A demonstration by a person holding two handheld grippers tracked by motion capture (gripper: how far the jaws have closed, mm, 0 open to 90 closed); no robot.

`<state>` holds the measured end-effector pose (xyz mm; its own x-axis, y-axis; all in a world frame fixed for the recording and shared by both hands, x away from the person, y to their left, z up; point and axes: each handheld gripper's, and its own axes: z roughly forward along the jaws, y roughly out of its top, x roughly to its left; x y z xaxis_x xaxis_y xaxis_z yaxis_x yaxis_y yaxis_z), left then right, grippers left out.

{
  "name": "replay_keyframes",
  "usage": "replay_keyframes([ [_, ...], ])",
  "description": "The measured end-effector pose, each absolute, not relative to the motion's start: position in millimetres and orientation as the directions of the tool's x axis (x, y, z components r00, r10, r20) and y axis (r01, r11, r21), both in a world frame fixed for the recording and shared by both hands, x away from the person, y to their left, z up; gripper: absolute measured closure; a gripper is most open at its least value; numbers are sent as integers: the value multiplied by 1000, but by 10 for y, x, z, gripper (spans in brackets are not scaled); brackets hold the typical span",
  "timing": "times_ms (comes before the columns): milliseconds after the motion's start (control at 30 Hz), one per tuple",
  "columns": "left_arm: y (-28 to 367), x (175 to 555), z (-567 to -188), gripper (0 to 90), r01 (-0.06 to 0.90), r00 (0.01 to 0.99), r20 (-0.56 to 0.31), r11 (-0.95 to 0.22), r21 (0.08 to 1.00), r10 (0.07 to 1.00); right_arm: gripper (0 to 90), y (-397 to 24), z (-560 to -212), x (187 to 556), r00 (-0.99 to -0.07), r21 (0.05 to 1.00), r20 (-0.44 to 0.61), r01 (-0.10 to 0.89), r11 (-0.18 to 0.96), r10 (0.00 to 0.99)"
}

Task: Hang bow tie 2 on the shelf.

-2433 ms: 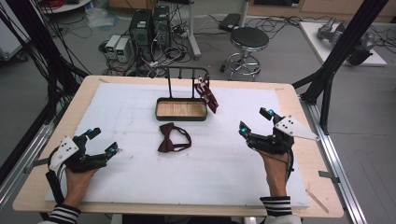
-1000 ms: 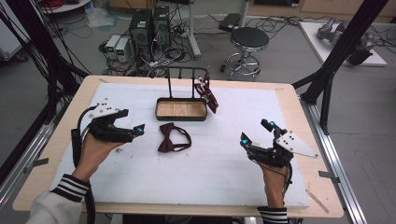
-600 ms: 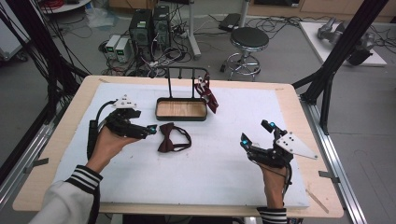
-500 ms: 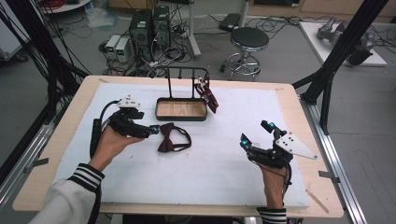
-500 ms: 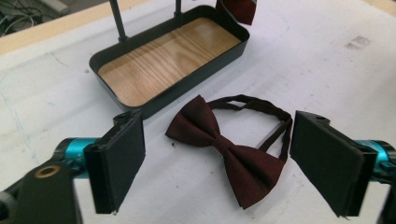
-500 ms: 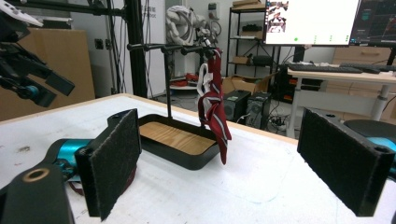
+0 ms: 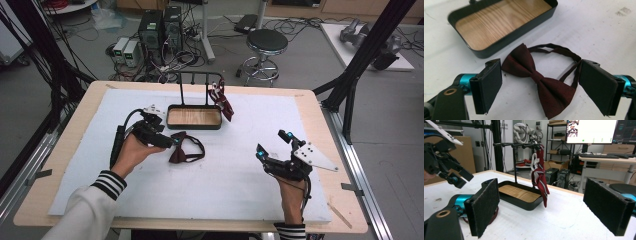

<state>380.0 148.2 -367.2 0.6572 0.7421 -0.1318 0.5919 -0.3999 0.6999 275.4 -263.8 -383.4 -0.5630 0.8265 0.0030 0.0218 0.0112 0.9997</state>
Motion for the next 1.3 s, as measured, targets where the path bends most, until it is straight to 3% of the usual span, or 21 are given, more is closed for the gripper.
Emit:
replay_keyframes([
  [633, 1372, 4012, -3920, 220, 711, 572, -191, -366, 601, 798, 125, -2685, -3846, 2746, -558, 999, 26, 31, -11, 829],
  [1300, 1216, 4056, -4063, 277, 757, 545, -203, -373, 536, 814, 125, -2685, -3846, 2744, -561, 1000, 26, 26, -14, 828],
])
